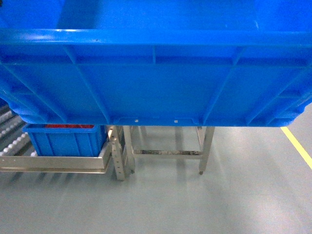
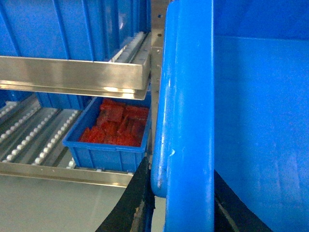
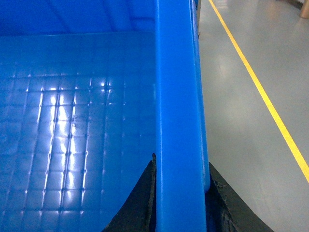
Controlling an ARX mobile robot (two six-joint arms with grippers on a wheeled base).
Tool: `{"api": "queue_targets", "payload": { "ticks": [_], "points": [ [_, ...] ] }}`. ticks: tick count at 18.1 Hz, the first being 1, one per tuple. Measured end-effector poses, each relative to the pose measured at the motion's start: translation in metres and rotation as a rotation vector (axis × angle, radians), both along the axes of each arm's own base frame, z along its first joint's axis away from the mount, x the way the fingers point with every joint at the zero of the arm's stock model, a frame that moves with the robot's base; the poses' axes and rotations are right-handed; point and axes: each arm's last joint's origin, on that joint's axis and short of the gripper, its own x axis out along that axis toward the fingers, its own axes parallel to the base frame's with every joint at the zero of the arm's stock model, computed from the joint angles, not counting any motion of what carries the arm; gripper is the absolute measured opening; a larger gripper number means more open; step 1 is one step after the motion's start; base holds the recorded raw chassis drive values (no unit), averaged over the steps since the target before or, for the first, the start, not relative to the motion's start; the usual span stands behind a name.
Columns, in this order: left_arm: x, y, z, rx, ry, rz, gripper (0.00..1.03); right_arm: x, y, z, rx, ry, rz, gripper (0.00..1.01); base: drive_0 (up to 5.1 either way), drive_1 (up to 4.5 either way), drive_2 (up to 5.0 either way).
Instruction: Place box next to blue box on left shelf
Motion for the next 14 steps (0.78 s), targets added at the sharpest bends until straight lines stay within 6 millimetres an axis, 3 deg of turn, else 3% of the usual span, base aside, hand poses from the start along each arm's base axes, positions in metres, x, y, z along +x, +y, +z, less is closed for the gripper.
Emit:
{"api": "queue_targets", "payload": {
  "ticks": [14],
  "points": [
    [-0.0001,0.0004,-0.0001,0.001,0.0,0.001,0.18,0.0,0.0002,0.0002,0.001,-0.003,0.003,0.19,-5.0,1.69,3.0]
  ]
}}
